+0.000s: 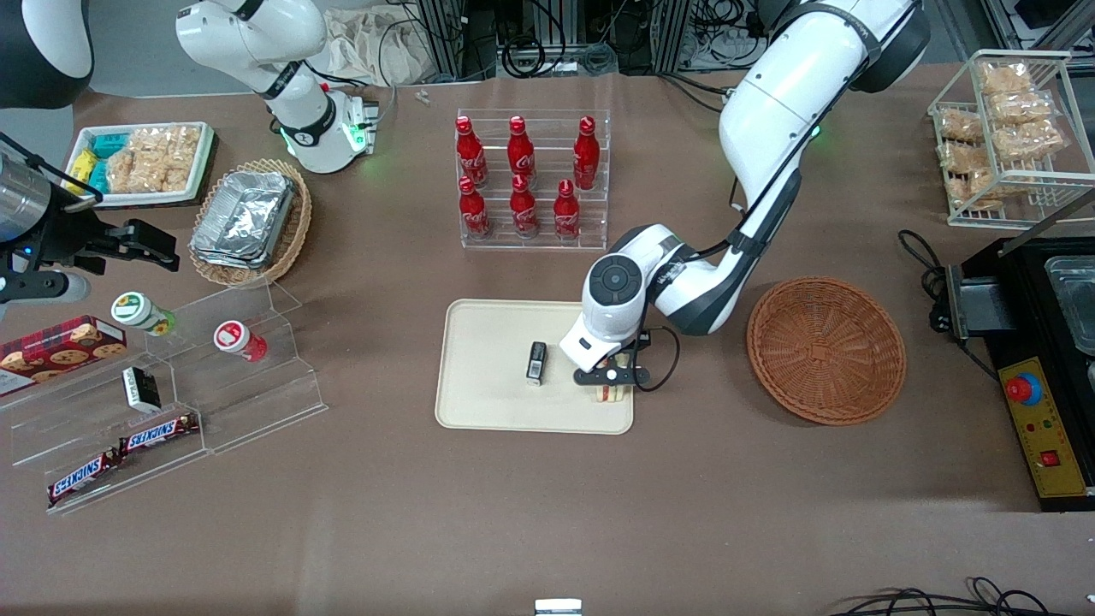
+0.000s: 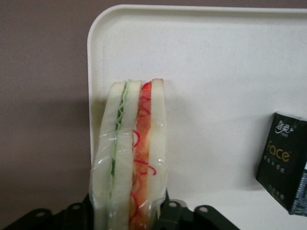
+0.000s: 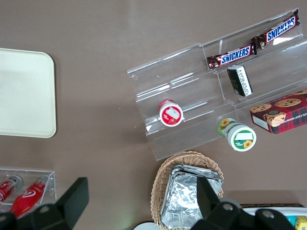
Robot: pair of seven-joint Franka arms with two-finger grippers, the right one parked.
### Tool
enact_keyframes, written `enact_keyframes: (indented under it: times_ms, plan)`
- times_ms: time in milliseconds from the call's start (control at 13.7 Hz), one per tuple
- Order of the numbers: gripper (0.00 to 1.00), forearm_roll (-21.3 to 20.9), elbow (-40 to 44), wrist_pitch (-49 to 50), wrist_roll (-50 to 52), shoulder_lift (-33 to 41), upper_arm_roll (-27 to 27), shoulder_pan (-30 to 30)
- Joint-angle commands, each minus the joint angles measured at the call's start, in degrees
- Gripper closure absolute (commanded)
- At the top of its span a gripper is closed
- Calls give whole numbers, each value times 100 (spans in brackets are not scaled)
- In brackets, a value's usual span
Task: Place sandwich from basket to tray
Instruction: 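Lower the sandwich onto the tray beside the black box, then open the left gripper and release the sandwich on the tray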
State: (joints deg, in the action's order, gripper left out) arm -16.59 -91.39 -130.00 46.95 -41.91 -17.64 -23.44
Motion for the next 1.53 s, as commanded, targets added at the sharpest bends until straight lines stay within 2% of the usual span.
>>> enact_keyframes:
  times_ms: [0,365,583,875,1167,1312,1458]
  plan:
    - [0,-108,-11,-113,147,16,24,-38]
    - [0,-64,7,-8,436,647,24,24]
    - [0,42,51,527,367,1218,7,339]
    - [0,480,60,905,157,1781,-2,743]
    - [0,1253,138,1844,-888,2343,6,1235]
    - [0,1561,139,2319,-1405,2695,6,1665]
    - [0,1641,147,2794,-1872,2915,15,1982]
